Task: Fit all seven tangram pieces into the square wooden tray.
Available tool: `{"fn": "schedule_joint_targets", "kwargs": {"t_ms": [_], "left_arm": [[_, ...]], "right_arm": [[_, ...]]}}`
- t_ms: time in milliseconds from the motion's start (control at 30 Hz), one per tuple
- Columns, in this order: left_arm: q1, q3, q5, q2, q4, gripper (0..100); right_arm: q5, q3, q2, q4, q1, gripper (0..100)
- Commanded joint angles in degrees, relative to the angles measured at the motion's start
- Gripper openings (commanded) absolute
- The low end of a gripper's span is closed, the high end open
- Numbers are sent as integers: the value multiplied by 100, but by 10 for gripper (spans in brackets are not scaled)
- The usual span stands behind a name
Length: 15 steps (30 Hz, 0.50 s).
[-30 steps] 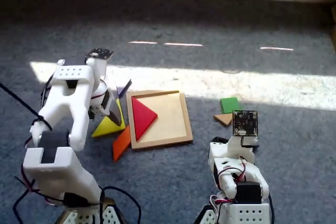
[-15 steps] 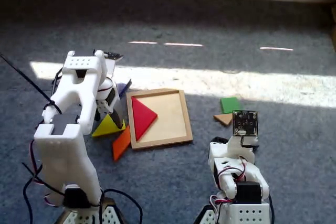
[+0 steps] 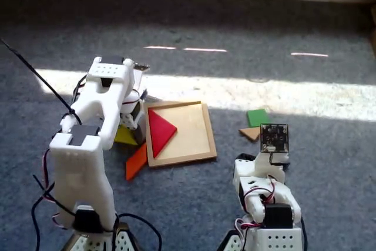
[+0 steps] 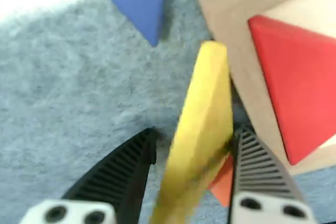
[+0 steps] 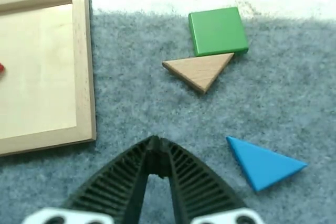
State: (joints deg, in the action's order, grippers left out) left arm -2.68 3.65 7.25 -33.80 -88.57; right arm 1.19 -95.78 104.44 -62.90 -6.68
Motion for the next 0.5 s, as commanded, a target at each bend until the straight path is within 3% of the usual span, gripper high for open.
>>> {"fn": "schedule_joint_targets", "kwargs": {"t_ms": [0,467], "left_arm": [[119,4,-70,233,44,163],[171,40,-105,576,-9,71]], "right_arm": [[44,-875,22,22,66,6],[44,-875,22,22,66,6]]}}
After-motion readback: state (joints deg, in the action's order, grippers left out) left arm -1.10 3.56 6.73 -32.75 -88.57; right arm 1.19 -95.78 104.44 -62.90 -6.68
